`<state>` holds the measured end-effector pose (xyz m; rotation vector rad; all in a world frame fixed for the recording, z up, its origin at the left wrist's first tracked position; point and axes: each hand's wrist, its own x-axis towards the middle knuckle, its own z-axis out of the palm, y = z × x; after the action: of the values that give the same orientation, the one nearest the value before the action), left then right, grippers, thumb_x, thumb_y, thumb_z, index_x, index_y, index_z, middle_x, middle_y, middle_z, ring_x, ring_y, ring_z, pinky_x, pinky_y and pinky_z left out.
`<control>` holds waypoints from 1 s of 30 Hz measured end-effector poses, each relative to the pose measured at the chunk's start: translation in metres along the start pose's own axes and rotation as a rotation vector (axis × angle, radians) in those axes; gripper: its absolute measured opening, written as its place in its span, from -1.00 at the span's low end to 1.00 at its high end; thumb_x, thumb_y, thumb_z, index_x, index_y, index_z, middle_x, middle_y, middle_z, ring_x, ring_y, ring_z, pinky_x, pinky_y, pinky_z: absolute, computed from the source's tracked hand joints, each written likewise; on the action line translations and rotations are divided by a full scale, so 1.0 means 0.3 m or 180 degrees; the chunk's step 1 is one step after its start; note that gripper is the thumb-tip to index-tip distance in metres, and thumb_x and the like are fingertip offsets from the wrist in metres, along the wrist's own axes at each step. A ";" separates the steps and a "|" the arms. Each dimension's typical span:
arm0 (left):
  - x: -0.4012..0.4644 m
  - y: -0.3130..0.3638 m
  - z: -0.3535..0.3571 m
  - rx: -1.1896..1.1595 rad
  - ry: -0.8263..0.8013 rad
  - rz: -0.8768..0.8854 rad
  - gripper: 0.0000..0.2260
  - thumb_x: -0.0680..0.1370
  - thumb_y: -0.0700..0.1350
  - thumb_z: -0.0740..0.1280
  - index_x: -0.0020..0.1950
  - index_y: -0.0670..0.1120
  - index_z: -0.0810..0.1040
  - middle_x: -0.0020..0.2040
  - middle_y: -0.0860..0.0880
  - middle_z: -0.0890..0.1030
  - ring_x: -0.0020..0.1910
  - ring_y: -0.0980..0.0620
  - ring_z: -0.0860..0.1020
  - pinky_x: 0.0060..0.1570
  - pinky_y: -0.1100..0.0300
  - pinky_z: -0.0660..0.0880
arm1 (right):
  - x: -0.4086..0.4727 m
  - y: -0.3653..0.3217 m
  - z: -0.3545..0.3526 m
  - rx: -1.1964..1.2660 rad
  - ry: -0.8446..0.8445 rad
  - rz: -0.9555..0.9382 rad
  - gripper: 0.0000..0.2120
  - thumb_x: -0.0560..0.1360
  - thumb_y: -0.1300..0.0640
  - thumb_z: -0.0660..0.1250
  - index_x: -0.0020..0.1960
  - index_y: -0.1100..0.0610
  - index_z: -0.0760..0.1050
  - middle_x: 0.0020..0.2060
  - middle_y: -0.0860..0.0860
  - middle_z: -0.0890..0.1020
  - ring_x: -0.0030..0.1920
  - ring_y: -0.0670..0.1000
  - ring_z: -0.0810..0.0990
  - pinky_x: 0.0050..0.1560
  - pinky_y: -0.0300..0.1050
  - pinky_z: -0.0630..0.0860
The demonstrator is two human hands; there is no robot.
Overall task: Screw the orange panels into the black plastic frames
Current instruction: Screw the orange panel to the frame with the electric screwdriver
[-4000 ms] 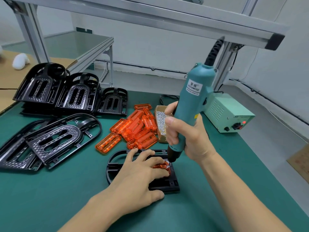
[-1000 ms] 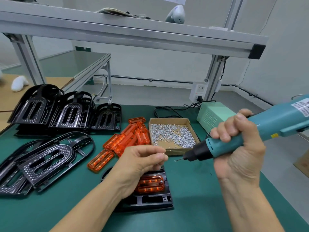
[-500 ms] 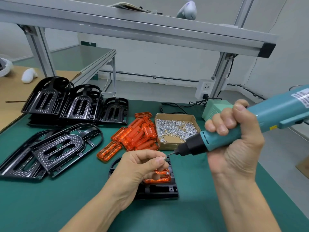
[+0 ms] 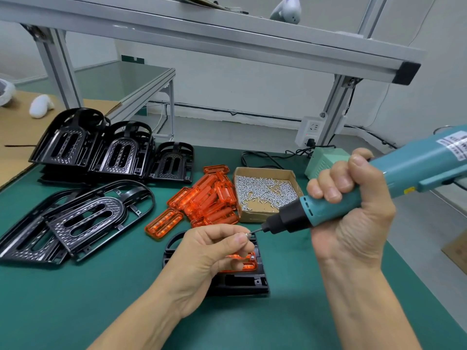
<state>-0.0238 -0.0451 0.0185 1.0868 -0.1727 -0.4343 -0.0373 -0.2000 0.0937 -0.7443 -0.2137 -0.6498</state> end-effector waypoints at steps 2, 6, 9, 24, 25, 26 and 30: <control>0.001 -0.003 0.000 -0.0001 0.0007 0.0014 -0.87 0.27 -0.16 0.46 -0.22 -0.17 0.70 -0.32 -0.12 0.63 -0.35 0.08 0.57 -0.39 0.26 0.51 | -0.001 0.001 -0.001 -0.0022 -0.0019 0.0004 -0.91 0.41 0.22 0.22 -0.18 0.05 0.38 -0.54 -0.11 0.32 -0.57 -0.14 0.30 -0.47 -0.29 0.34; 0.000 -0.008 0.001 0.0016 0.0025 0.0058 -0.89 0.30 -0.17 0.45 -0.23 -0.16 0.70 -0.32 -0.12 0.63 -0.34 0.09 0.58 -0.40 0.27 0.51 | -0.003 0.003 -0.001 -0.0024 -0.0071 -0.0007 -0.90 0.42 0.23 0.21 -0.18 0.04 0.39 -0.54 -0.11 0.32 -0.58 -0.14 0.30 -0.48 -0.29 0.34; -0.001 -0.014 0.006 0.0069 0.0068 0.0180 -0.88 0.29 -0.16 0.45 -0.23 -0.17 0.70 -0.32 -0.13 0.63 -0.35 0.08 0.57 -0.37 0.27 0.52 | -0.007 0.006 -0.003 -0.0071 -0.0178 -0.0042 -0.89 0.43 0.25 0.19 -0.16 0.05 0.40 -0.54 -0.11 0.33 -0.58 -0.14 0.31 -0.48 -0.29 0.34; -0.001 0.031 -0.060 0.1680 0.0008 0.0569 -0.56 0.27 0.00 0.57 0.13 0.13 0.64 0.07 0.17 0.65 0.06 0.21 0.55 0.15 0.23 0.46 | 0.000 0.042 -0.033 -0.0086 -0.0295 0.0021 -0.89 0.43 0.26 0.16 -0.14 0.07 0.40 -0.55 -0.10 0.33 -0.59 -0.13 0.31 -0.50 -0.29 0.34; -0.001 0.044 -0.092 0.2014 0.0105 0.0628 -0.44 0.24 0.07 0.58 0.22 0.17 0.57 0.15 0.24 0.60 0.16 0.29 0.49 0.25 0.24 0.36 | 0.000 0.051 -0.037 -0.0111 -0.0308 0.0063 -0.88 0.43 0.27 0.17 -0.14 0.07 0.40 -0.55 -0.10 0.33 -0.59 -0.13 0.31 -0.50 -0.29 0.34; -0.002 0.054 -0.123 0.2437 0.0188 0.0627 -0.32 0.21 0.16 0.59 0.30 0.21 0.48 0.24 0.29 0.53 0.26 0.35 0.40 0.31 0.25 0.27 | -0.001 0.061 -0.041 -0.0150 -0.0327 0.0110 -0.88 0.43 0.27 0.17 -0.14 0.07 0.40 -0.54 -0.09 0.33 -0.59 -0.13 0.31 -0.49 -0.29 0.34; -0.015 0.029 -0.195 0.4417 -0.0086 0.0244 0.03 0.06 0.45 0.33 0.48 0.26 0.08 0.43 0.33 0.08 0.47 0.32 -0.16 0.49 0.04 -0.23 | -0.005 0.118 -0.047 -0.0341 -0.0469 0.0346 -0.87 0.42 0.29 0.20 -0.13 0.08 0.42 -0.54 -0.08 0.35 -0.58 -0.11 0.32 -0.48 -0.29 0.34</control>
<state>-0.0055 0.0079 -0.0005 2.4191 -0.5840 -0.2167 -0.0173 -0.1894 0.0631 -0.9017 -0.2730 -0.5065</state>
